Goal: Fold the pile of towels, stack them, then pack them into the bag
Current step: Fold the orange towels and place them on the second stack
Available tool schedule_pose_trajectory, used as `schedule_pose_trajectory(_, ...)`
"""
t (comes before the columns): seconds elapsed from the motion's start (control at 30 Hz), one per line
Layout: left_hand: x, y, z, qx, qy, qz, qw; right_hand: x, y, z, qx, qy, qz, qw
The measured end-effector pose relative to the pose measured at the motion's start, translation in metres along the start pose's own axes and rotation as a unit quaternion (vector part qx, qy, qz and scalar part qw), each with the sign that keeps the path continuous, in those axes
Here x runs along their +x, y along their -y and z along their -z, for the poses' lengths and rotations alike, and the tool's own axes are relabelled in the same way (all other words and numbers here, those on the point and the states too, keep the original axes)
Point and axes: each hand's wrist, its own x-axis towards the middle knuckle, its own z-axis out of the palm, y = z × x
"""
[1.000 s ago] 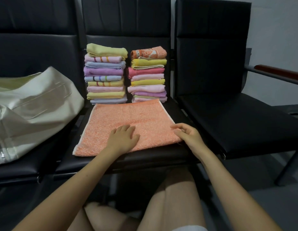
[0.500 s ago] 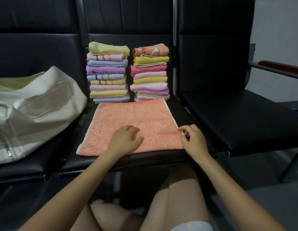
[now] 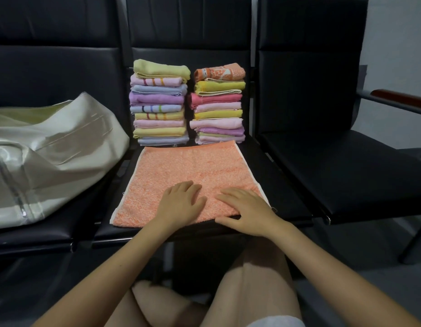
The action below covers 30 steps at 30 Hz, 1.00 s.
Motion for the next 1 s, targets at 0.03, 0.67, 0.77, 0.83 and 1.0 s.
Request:
schedule_pose_trajectory(0.03,-0.003,0.001,0.0,-0.012,-0.013,-0.008,1.0,-0.001,-0.002,0.001,0.003,0.003,0.001,1.0)
schedule_pose_trajectory(0.67,-0.032,0.016,0.02,0.011,-0.085,-0.215,0.973,0.022,-0.004,0.018,-0.029,-0.051,0.082,0.995)
schedule_pose_trajectory(0.77,-0.024,0.02,0.032,0.017,-0.11,-0.139,0.984,0.03,-0.003,0.025,-0.061,0.015,0.085,0.994)
schedule_pose_trajectory(0.83,-0.019,0.03,0.04,0.056,-0.102,-0.102,0.988,0.03,-0.006,0.028,-0.076,0.039,0.079,0.993)
schedule_pose_trajectory(1.0,-0.016,0.055,0.062,0.164,-0.013,-0.11,0.98,0.039,-0.036,0.038,0.021,0.015,-0.068,0.997)
